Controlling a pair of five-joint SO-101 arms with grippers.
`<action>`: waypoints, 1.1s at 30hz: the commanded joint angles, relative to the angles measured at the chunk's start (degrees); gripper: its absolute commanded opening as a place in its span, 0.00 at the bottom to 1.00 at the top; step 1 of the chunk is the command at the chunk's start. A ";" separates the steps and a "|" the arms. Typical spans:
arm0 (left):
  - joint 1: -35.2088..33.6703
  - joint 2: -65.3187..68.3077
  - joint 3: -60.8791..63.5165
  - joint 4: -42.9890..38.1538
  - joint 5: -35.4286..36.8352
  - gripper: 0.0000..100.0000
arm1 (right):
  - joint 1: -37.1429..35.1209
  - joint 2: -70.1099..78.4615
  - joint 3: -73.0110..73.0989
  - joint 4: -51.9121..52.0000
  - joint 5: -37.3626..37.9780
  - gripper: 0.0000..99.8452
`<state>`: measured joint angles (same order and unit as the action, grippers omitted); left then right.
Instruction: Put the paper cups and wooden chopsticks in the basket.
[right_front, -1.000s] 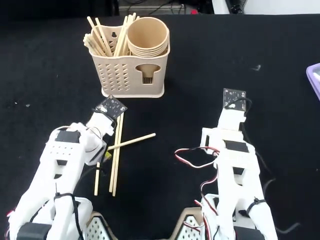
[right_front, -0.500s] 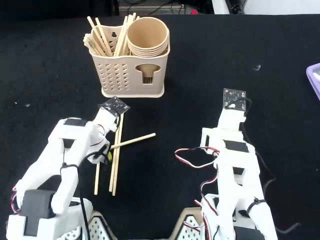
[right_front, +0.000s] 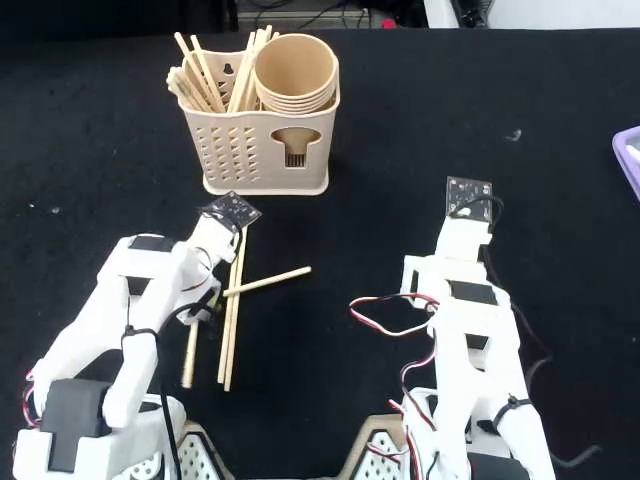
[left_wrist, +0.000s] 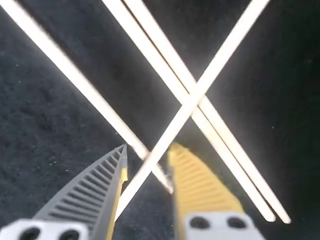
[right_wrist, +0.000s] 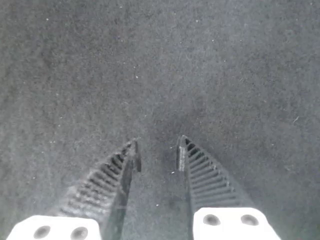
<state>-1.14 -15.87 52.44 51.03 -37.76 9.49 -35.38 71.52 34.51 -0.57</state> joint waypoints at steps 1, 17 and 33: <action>-0.40 -1.85 -1.98 -0.26 -0.09 0.09 | -0.53 -1.54 -0.40 -1.14 0.09 0.13; -0.04 -2.55 -3.03 0.26 -0.18 0.03 | -0.53 -1.45 -0.40 -1.14 0.09 0.13; 0.40 -2.81 -18.33 20.31 -4.40 0.03 | -0.62 -1.45 -0.48 -1.23 0.09 0.13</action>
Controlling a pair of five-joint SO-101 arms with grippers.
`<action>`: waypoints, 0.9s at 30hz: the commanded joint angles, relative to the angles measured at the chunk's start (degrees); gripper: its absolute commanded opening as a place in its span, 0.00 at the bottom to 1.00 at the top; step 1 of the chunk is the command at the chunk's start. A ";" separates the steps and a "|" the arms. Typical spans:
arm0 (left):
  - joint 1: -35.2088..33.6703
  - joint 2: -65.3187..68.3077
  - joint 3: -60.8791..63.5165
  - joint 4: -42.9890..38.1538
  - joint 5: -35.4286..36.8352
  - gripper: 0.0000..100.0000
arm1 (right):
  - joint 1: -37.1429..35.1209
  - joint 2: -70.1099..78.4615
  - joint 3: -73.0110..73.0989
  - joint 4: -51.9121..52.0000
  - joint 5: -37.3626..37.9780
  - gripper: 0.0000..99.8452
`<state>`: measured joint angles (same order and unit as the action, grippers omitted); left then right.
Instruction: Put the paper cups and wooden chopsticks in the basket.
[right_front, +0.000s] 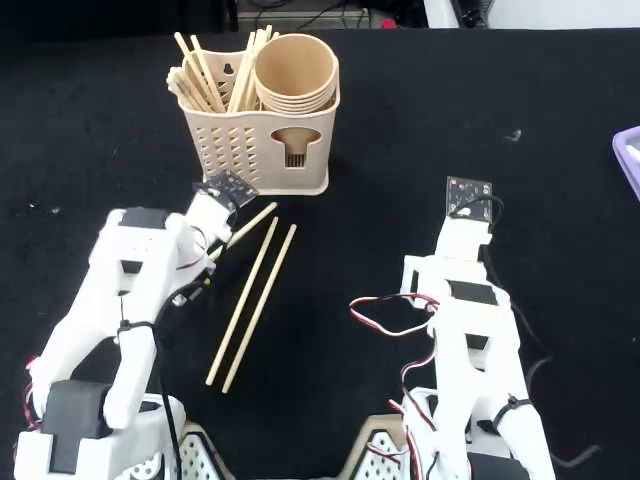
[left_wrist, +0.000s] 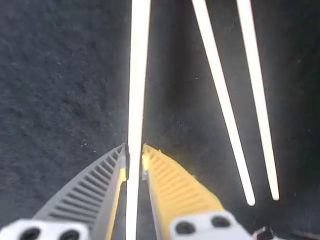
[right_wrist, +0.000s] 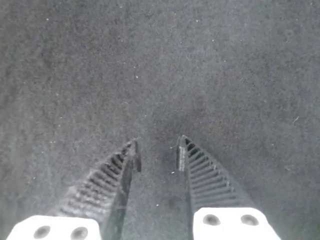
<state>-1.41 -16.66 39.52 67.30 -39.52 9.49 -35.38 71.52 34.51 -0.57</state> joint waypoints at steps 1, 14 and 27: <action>1.10 -2.55 -6.11 6.24 -3.78 0.03 | -0.62 -1.45 -0.48 -1.23 0.09 0.13; 1.80 -34.73 -7.43 4.22 -1.23 0.03 | -0.62 -1.63 -0.57 -1.23 0.09 0.13; 1.71 -49.85 0.31 -42.46 44.75 0.03 | -0.62 -1.36 -0.13 -2.64 0.09 0.13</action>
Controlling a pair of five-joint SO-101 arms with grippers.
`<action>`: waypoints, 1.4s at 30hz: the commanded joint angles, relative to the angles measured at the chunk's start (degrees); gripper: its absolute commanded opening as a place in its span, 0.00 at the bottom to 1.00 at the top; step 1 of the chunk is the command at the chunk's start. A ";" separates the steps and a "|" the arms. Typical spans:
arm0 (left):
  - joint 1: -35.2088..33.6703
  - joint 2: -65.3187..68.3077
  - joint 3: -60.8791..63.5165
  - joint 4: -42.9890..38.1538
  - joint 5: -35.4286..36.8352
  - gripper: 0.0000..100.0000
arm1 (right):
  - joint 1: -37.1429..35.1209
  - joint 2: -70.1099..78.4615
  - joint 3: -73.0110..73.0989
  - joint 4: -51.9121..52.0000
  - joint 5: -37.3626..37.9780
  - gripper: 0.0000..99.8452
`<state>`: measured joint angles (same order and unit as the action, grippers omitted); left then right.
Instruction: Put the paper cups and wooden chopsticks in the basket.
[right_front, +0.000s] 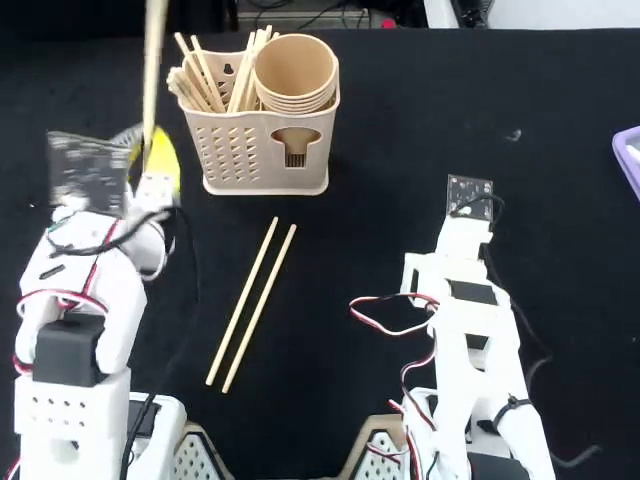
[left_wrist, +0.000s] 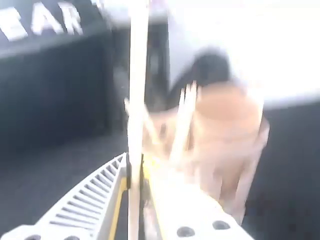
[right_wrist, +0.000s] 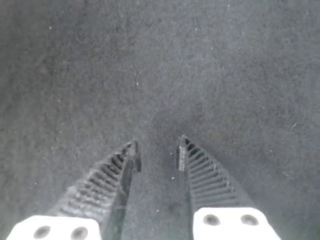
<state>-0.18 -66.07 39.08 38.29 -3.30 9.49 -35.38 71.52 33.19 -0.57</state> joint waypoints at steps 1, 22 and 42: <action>0.48 0.35 1.63 -18.55 11.25 0.03 | -0.62 -1.36 -0.13 -1.32 0.09 0.13; 0.57 41.49 -14.37 -44.66 17.49 0.03 | -0.53 -1.36 -0.04 -1.32 0.09 0.13; 3.21 49.41 -14.73 -44.66 17.49 0.06 | -0.53 -1.36 -0.13 -1.05 0.09 0.13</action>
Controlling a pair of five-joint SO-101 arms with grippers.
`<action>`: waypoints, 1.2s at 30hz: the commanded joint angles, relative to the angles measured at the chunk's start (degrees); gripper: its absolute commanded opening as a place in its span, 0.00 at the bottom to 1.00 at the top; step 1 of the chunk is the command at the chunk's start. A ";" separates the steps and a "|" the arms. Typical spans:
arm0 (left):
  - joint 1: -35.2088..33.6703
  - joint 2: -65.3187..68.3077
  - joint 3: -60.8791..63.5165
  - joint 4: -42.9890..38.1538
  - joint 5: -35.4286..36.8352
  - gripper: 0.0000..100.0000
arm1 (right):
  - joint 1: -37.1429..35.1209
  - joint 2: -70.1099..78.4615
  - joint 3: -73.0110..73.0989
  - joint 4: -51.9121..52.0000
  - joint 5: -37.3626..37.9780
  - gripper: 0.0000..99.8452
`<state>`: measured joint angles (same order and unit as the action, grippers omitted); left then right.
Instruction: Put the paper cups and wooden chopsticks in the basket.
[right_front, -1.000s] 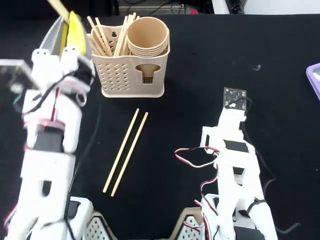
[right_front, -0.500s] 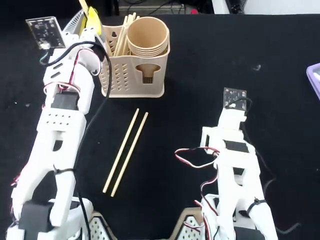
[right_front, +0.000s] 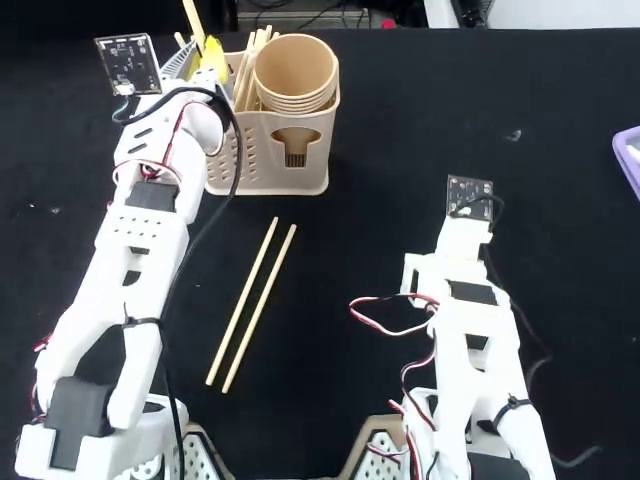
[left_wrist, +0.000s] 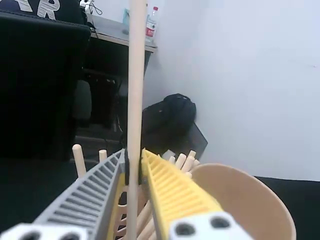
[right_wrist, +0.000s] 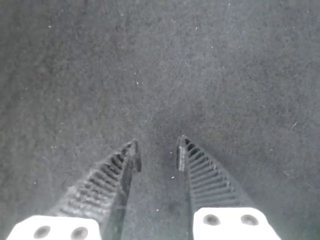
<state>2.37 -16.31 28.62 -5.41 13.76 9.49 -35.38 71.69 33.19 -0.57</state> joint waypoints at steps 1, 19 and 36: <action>0.66 -0.35 -4.00 -0.97 0.44 0.09 | -0.53 -1.36 -0.31 -1.05 0.09 0.13; 0.13 -4.92 -3.03 -0.88 0.00 0.09 | -0.53 -1.36 -0.31 -1.14 0.09 0.13; 0.84 -31.47 -0.13 69.98 -4.04 0.34 | -0.79 -1.36 -0.31 -1.32 0.09 0.13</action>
<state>2.46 -46.02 28.62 46.90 13.49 9.49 -35.38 71.69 33.01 -0.57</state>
